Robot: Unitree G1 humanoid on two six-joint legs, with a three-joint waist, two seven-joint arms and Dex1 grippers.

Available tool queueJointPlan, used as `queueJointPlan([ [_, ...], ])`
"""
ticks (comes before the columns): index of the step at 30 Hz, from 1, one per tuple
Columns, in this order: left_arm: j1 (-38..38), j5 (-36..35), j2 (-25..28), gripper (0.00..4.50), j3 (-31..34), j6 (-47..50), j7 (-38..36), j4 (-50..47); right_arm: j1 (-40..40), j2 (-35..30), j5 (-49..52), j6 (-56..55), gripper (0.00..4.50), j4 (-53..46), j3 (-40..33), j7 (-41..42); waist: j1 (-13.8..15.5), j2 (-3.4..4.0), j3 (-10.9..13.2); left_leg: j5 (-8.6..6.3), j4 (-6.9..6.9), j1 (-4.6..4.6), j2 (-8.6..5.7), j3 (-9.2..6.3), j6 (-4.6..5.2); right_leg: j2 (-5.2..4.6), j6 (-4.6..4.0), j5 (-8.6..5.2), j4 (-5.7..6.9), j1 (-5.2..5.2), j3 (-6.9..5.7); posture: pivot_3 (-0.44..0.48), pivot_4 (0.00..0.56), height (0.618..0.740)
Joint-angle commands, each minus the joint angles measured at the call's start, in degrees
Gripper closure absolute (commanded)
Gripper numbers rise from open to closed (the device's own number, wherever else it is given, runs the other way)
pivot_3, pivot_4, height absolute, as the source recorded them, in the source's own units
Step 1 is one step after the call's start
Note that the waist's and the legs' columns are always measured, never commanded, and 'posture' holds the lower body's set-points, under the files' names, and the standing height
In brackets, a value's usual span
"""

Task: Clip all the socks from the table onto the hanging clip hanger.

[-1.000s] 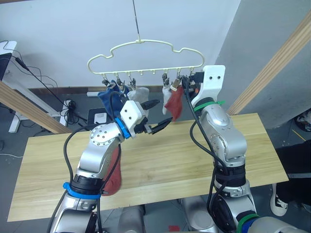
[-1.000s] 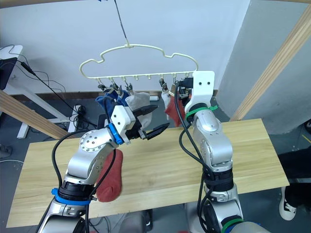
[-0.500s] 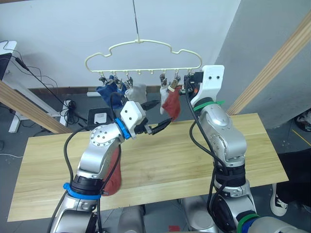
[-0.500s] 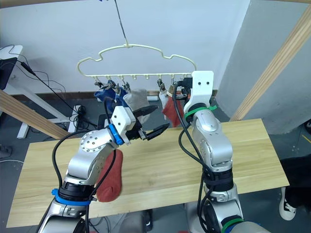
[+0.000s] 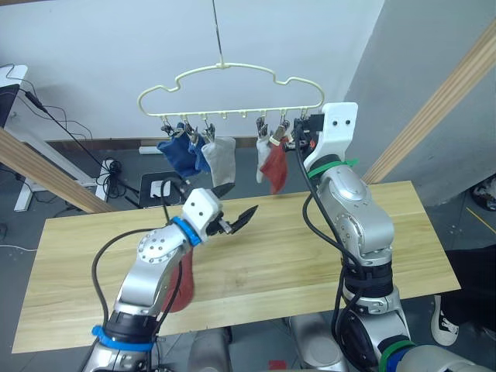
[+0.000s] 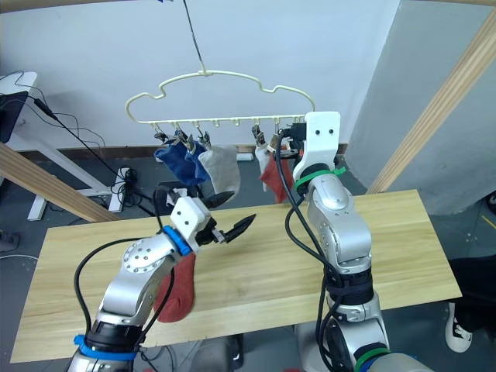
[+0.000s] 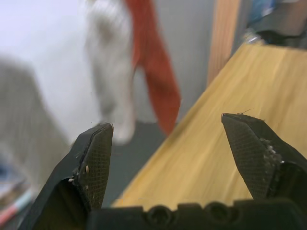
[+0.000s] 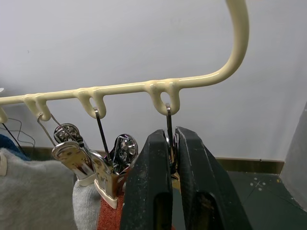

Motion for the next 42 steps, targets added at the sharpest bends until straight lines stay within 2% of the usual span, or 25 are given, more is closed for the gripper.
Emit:
queueJointPlan([
  [1, 7.35, -2.72, -2.72, 0.02, 7.76, 4.38, 8.03, -3.55, -0.78, -0.31, 0.52, -1.22, 4.5, -2.35, 0.22, 0.79, -0.13, 0.0, 0.0, 0.0, 0.0, 0.0, 0.01, 0.0, 0.0, 0.0, 0.0, 0.0, -0.01, 0.0, 0.0, -0.236, 0.276, 0.74],
  [8, 14.46, -4.47, -9.62, 0.02, 14.6, 12.7, 19.65, -3.27, -0.87, -0.79, 0.67, -0.91, 4.5, -2.15, 0.39, 1.52, 0.43, -0.02, -0.01, 0.0, 0.03, -0.02, -0.04, -0.03, 0.0, -0.02, 0.0, 0.0, -0.01, 0.02, -0.02, -0.231, 0.279, 0.74],
  [14, 13.55, -4.54, -11.19, 0.02, 16.1, 16.95, 23.46, 0.47, -1.09, -1.03, 0.55, -0.65, 4.5, -2.0, 0.6, 2.08, 0.36, -0.02, -0.02, 0.0, 0.03, 0.0, -0.04, -0.02, 0.0, 0.01, 0.01, 0.0, -0.01, 0.02, -0.02, -0.235, 0.28, 0.74],
  [18, 12.9, -4.96, -10.91, 0.02, 15.56, 19.83, 23.48, 1.58, -1.04, -1.15, 0.47, -0.42, 4.5, -2.18, 0.62, 2.31, 0.28, -0.02, -0.02, 0.0, 0.01, 0.0, -0.03, -0.01, 0.0, 0.02, 0.0, -0.01, -0.02, 0.01, -0.02, -0.238, 0.279, 0.74],
  [21, 12.96, -4.1, -10.8, 0.6, 15.46, 20.81, 24.39, 1.98, -1.03, -1.16, 0.45, -0.31, 4.5, -2.3, 0.67, 2.29, 0.28, -0.02, -0.02, 0.0, 0.0, 0.01, -0.03, -0.01, 0.0, 0.01, 0.0, 0.0, -0.01, 0.01, -0.02, -0.24, 0.278, 0.74],
  [26, 13.51, -3.4, -10.37, 2.1, 15.15, 21.8, 24.7, 2.18, -1.01, -1.07, 0.43, -0.17, 4.5, -2.39, 0.75, 2.23, 0.27, -0.02, -0.02, 0.0, 0.01, 0.01, -0.03, -0.01, 0.0, 0.01, 0.0, 0.0, -0.01, 0.01, -0.01, -0.241, 0.279, 0.74],
  [35, 13.69, -2.43, -8.73, 4.45, 14.06, 20.3, 22.41, 3.28, -1.03, -1.06, 0.33, -0.38, 4.5, -2.18, 0.71, 2.12, 0.26, -0.02, -0.02, 0.0, 0.0, 0.01, -0.03, -0.01, 0.0, 0.01, 0.0, 0.0, -0.01, 0.01, -0.01, -0.245, 0.278, 0.74],
  [42, 12.5, -0.63, -4.9, 4.49, 10.74, 14.64, 16.49, 5.31, -1.16, -1.23, 0.17, -0.52, 4.5, -2.12, 0.48, 1.98, 0.23, -0.01, -0.02, 0.0, 0.0, 0.02, -0.03, 0.0, 0.0, 0.01, 0.0, 0.0, -0.01, 0.01, 0.0, -0.254, 0.277, 0.74],
])
